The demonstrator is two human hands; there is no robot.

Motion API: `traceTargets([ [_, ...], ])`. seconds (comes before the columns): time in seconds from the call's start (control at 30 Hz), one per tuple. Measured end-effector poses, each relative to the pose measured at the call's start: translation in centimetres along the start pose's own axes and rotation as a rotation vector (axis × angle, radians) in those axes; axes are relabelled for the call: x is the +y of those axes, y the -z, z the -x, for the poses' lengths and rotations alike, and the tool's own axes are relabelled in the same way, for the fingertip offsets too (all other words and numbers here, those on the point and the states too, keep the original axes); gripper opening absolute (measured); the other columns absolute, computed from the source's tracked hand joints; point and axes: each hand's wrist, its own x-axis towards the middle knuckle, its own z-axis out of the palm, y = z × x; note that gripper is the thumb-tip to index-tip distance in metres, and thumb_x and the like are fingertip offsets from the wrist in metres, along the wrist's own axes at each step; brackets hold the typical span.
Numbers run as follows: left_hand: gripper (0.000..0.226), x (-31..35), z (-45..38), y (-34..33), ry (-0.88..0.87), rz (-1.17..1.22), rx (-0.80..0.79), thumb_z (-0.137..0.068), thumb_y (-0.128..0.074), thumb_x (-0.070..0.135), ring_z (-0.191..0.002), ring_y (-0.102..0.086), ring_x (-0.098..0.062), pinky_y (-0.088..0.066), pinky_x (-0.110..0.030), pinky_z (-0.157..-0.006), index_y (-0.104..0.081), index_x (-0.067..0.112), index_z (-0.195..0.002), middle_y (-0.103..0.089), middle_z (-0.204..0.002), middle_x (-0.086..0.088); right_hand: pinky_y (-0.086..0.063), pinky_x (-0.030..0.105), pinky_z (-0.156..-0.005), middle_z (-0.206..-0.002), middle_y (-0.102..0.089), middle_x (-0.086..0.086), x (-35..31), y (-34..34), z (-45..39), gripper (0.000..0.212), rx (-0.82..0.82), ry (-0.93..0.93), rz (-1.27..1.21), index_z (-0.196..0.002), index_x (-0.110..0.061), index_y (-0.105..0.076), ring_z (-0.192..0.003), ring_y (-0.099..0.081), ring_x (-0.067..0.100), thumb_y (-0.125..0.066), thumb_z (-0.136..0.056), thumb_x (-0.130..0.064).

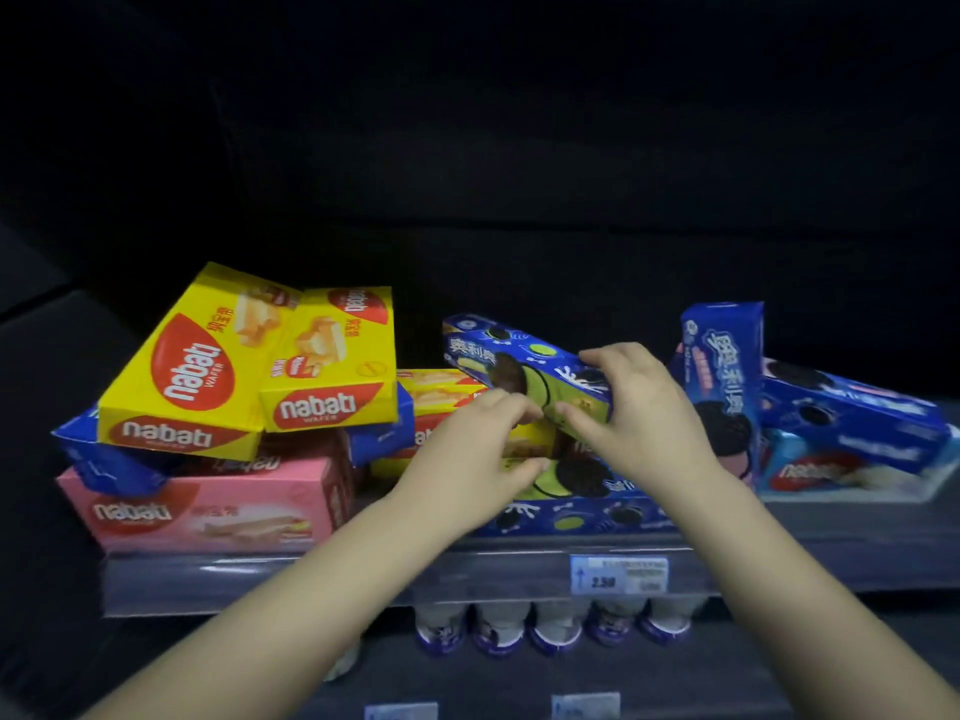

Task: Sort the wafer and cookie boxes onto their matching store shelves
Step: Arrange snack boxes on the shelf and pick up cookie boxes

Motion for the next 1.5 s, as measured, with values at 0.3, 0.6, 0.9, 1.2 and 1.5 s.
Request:
traceTargets([
  [0.3,0.062,-1.6,1.0,-3.8,0.102,-0.034,-0.17,-0.078,-0.071,0.049,-0.123,-0.048,-0.01,-0.038,-0.023,-0.102,-0.054,0.024,-0.131,-0.054,-0.131,0.007,-0.047,0.03,-0.09,-0.12,-0.054,0.003,1.5,-0.9,1.4,0.061,-0.011,-0.033,-0.194,-0.132,-0.018,-0.052,-0.108,-0.057,0.018,-0.077,-0.078,-0.032],
  [0.6,0.065,-2.0,3.2,-2.9,0.139,-0.046,-0.035,-0.08,-0.065,0.055,-0.116,-0.048,-0.009,-0.039,-0.021,-0.096,-0.048,0.031,-0.137,-0.051,-0.121,0.01,-0.033,0.0,-0.09,-0.114,-0.062,0.0,1.2,0.4,4.4,0.055,0.24,-0.025,-0.349,-0.126,-0.011,-0.061,-0.104,-0.055,0.004,-0.079,-0.077,-0.027],
  [0.9,0.063,-1.5,6.2,-1.0,0.307,0.06,0.078,-0.073,-0.062,0.066,-0.104,-0.055,-0.003,-0.042,-0.017,-0.084,-0.06,0.028,-0.124,-0.057,-0.114,0.016,-0.053,0.037,-0.09,-0.122,-0.06,-0.01,-0.3,3.4,8.6,0.047,0.432,-0.177,-0.74,-0.125,-0.033,-0.058,-0.116,-0.06,0.014,-0.073,-0.08,-0.038],
  [1.2,0.037,0.2,5.7,-0.9,0.562,0.854,0.028,-0.079,-0.073,0.044,-0.066,-0.065,-0.005,-0.047,-0.02,-0.068,-0.068,0.013,-0.098,-0.072,-0.07,0.001,-0.053,0.016,-0.082,-0.116,-0.066,0.009,0.0,1.5,11.5,0.057,0.385,-0.498,-0.955,-0.127,-0.009,-0.056,-0.101,-0.066,0.014,-0.074,-0.073,-0.02],
  [1.5,0.038,0.0,5.1,-2.0,0.693,1.122,0.009,-0.079,-0.073,0.026,-0.077,-0.07,-0.024,-0.055,-0.04,-0.075,-0.05,0.006,-0.102,-0.073,-0.086,-0.013,-0.057,0.036,-0.078,-0.097,-0.072,0.007,-3.0,-2.6,12.3,0.062,0.139,-0.616,-1.106,-0.109,-0.013,-0.052,-0.09,-0.069,0.02,-0.086,-0.062,-0.035],
])
